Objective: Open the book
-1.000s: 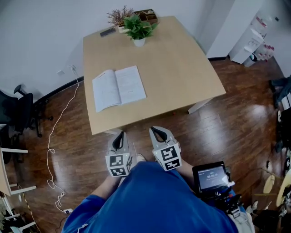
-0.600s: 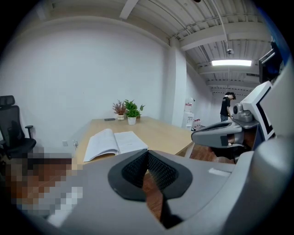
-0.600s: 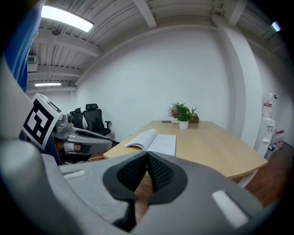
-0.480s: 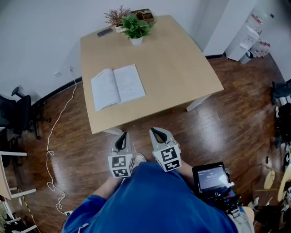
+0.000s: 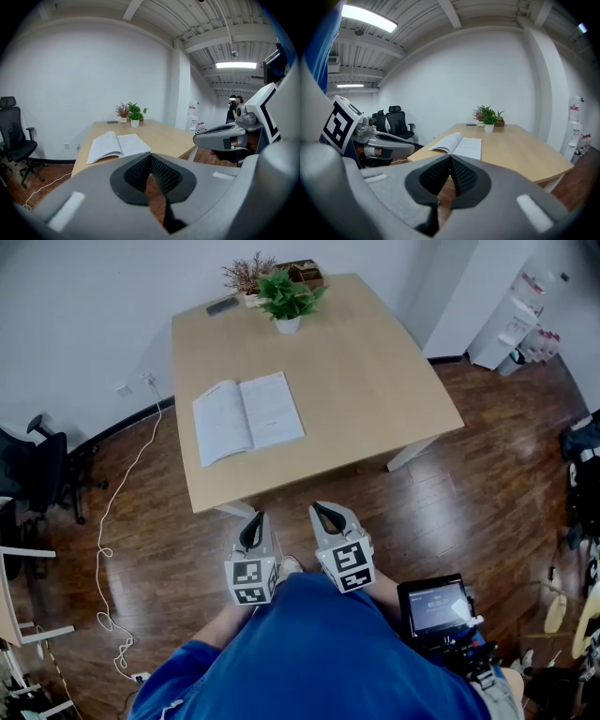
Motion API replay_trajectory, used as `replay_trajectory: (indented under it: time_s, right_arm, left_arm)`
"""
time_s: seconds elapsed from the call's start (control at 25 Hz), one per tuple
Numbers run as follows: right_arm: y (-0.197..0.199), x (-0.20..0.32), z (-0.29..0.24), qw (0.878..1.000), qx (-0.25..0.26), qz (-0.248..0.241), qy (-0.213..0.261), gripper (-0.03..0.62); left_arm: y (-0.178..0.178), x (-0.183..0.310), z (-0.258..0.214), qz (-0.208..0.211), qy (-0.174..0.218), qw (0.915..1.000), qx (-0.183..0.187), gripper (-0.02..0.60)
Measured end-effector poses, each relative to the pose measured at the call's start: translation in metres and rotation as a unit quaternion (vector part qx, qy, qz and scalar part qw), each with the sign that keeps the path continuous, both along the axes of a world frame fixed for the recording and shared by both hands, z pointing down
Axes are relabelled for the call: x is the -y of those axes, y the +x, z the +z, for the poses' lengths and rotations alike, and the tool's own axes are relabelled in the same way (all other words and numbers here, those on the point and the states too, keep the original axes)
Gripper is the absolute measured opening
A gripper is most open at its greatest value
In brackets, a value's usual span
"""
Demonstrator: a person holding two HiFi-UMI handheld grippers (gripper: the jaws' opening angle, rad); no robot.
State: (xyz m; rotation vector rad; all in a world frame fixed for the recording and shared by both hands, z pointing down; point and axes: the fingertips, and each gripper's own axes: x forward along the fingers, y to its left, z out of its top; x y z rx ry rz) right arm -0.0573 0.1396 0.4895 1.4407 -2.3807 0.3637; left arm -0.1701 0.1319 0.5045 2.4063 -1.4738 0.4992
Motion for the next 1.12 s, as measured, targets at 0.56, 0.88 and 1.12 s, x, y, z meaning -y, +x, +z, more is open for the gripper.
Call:
replay_trajectory:
  time_s: [0.56, 0.88, 1.12]
  right_arm:
    - [0.002, 0.0, -0.001, 1.0, -0.001, -0.004, 0.007, 0.003]
    - [0.009, -0.003, -0.004, 1.0, -0.003, -0.005, 0.007, 0.003]
    - [0.015, -0.006, -0.003, 1.0, -0.003, -0.004, 0.008, 0.003]
  left_arm:
    - [-0.001, 0.0, 0.004, -0.002, -0.003, 1.0, 0.005, 0.008]
    - [0.005, -0.003, -0.001, -0.001, -0.001, 1.0, 0.005, 0.008]
    - [0.008, -0.005, 0.0, -0.004, -0.004, 1.0, 0.007, 0.008]
